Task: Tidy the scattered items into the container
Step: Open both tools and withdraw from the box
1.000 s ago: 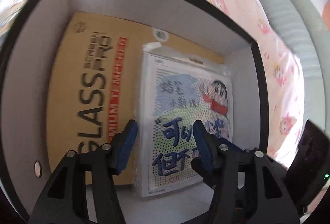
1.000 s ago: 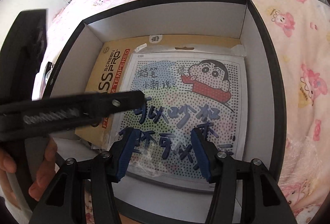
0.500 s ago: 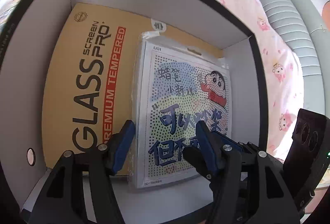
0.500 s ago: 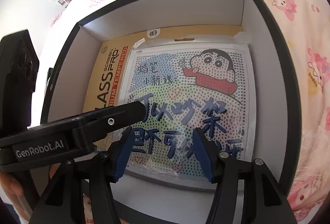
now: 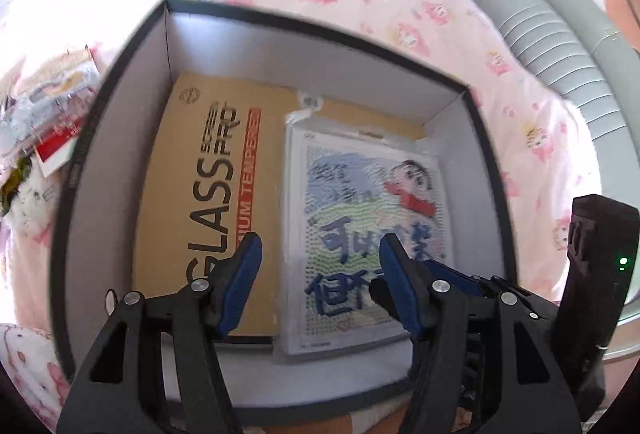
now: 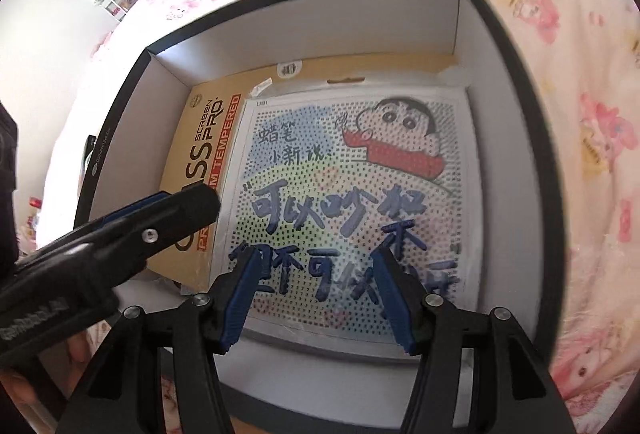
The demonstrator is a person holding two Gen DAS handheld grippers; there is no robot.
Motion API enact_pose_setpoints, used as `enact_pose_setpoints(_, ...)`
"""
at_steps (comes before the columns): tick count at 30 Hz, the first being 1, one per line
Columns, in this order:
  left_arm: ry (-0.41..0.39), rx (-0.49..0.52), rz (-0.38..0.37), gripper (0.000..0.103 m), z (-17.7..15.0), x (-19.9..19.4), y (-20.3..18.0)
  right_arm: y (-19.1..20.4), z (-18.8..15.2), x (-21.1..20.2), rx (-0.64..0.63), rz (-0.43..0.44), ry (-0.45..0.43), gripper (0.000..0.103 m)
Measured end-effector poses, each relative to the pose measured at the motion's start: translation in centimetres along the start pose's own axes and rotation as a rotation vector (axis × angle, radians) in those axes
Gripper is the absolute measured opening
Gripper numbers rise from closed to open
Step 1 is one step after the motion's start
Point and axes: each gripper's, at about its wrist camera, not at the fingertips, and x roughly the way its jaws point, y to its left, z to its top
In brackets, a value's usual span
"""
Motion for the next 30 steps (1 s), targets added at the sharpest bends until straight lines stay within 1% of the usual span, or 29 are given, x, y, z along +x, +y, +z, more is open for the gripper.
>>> enact_pose_setpoints(2, -0.058, 0.033, 0.018, 0.062, -0.5, -2.6, -0.4, 0.9, -0.1, -1.6, -0.022, -0.050, -0.060, 0.055)
enact_pose_setpoints(3, -0.091, 0.052, 0.026, 0.063, -0.9, -2.8, -0.8, 1.4, -0.1, -2.6, -0.036, -0.074, -0.094, 0.055)
enact_pose_setpoints(4, -0.124, 0.072, 0.032, 0.063, -1.1, -4.1, -0.9, 1.9, -0.2, -3.6, -0.047, -0.096, -0.127, 0.055)
enact_pose_setpoints(5, -0.153, 0.088, 0.040, 0.064, -0.1, -3.4, -1.8, 2.5, -0.3, -5.1, -0.058, -0.133, -0.178, 0.055)
enact_pose_setpoints(6, -0.180, 0.102, 0.048, 0.065, 0.7, -1.7, -2.7, 2.7, -0.8, -6.4, -0.063, -0.155, -0.214, 0.056)
enact_pose_setpoints(8, -0.229, 0.125, 0.057, 0.066, 0.0, -3.8, -2.5, 3.2, -1.2, -8.8, -0.052, -0.167, -0.273, 0.057)
enact_pose_setpoints(10, -0.263, 0.138, 0.050, 0.067, -0.1, -3.4, -3.1, 3.2, -1.0, -10.6, -0.029, -0.157, -0.313, 0.059)
enact_pose_setpoints(11, -0.277, 0.142, 0.039, 0.068, 0.5, -2.9, -3.3, 3.1, -1.4, -11.6, -0.015, -0.158, -0.331, 0.060)
enact_pose_setpoints(12, -0.288, 0.147, 0.029, 0.069, 0.4, -3.1, -3.2, 2.9, -1.9, -12.6, -0.006, -0.162, -0.344, 0.060)
enact_pose_setpoints(13, -0.299, 0.154, 0.022, 0.070, 0.2, -3.6, -3.1, 3.3, -2.2, -13.2, -0.006, -0.170, -0.353, 0.060)
enact_pose_setpoints(14, -0.307, 0.162, 0.017, 0.070, 0.1, -2.9, -3.3, 3.7, -2.5, -13.4, -0.016, -0.176, -0.359, 0.060)
enact_pose_setpoints(15, -0.314, 0.170, 0.016, 0.071, -0.2, -3.6, -3.3, 3.3, -1.9, -12.5, -0.030, -0.181, -0.362, 0.060)
enact_pose_setpoints(17, -0.325, 0.180, 0.019, 0.071, -0.6, -3.6, -3.3, 4.1, -2.8, -13.0, -0.054, -0.181, -0.369, 0.060)
enact_pose_setpoints(23, -0.316, 0.189, 0.005, 0.071, -1.5, -4.5, -2.7, 5.9, -5.4, -13.2, -0.077, -0.153, -0.376, 0.060)
enact_pose_setpoints(27, -0.317, 0.190, -0.004, 0.071, -1.8, -4.5, -2.0, 7.0, -5.8, -12.7, -0.104, -0.144, -0.371, 0.060)
enact_pose_setpoints(30, -0.328, 0.178, 0.011, 0.071, -2.2, -5.2, -0.9, 8.2, -5.8, -12.5, -0.134, -0.139, -0.370, 0.060)
